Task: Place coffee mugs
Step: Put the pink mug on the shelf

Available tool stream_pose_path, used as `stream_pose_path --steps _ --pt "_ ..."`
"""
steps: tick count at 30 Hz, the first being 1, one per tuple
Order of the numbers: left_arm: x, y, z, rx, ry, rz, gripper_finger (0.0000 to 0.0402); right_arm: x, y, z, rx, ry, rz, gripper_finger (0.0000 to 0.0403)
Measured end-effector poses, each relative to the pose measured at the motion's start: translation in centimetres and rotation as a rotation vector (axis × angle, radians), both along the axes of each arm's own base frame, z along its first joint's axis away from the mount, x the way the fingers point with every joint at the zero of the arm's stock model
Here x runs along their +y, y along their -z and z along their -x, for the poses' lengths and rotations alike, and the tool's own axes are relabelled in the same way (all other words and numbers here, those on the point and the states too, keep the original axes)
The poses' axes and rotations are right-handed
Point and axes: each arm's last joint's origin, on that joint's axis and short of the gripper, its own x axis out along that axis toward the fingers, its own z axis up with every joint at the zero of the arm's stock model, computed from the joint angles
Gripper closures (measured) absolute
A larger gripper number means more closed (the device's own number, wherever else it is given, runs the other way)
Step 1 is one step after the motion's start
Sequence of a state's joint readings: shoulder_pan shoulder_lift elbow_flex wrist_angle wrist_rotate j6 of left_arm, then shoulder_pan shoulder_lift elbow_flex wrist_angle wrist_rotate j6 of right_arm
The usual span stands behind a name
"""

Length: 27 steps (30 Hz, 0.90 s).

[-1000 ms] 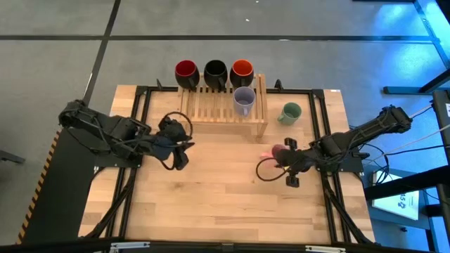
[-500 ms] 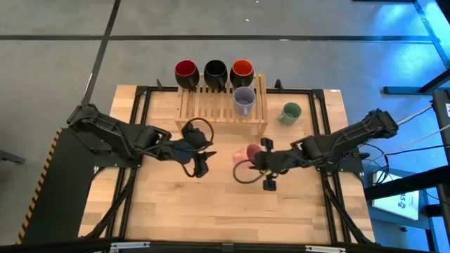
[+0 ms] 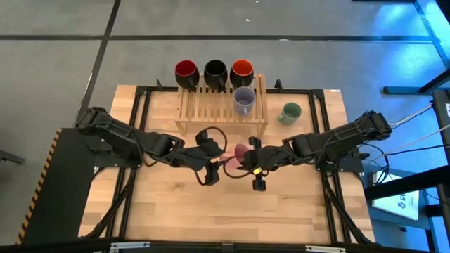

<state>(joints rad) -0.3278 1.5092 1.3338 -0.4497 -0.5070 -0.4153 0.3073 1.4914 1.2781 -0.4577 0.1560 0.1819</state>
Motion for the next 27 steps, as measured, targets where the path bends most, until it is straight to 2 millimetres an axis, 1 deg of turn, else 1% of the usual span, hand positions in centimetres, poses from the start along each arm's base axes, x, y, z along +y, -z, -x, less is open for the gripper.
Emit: stream_pose_path --steps 5,8,11,16,22,27 --pt "-0.02 0.15 -0.44 -0.012 0.011 0.015 0.0231 0.02 -0.07 -0.08 -0.014 -0.019 0.015 0.0401" --pt "0.03 0.07 -0.48 -0.019 0.015 0.019 0.0244 0.05 0.0 -0.08 -0.009 -0.026 0.016 0.0401" --pt "0.2 0.07 -0.54 -0.017 0.016 0.023 0.0278 0.11 0.26 -0.24 -0.002 -0.026 0.018 0.0401" --pt "0.41 0.23 -0.54 0.008 0.046 0.019 0.0363 0.19 0.56 -0.4 0.011 -0.034 0.012 0.0399" --pt "0.42 0.27 -0.53 0.012 0.047 0.033 0.0364 0.13 0.5 -0.39 0.006 -0.022 0.016 0.0379" --pt "0.43 0.39 -0.2 0.04 0.04 0.036 0.0364 -0.19 0.26 -0.35 0.005 0.056 -0.059 0.0362"
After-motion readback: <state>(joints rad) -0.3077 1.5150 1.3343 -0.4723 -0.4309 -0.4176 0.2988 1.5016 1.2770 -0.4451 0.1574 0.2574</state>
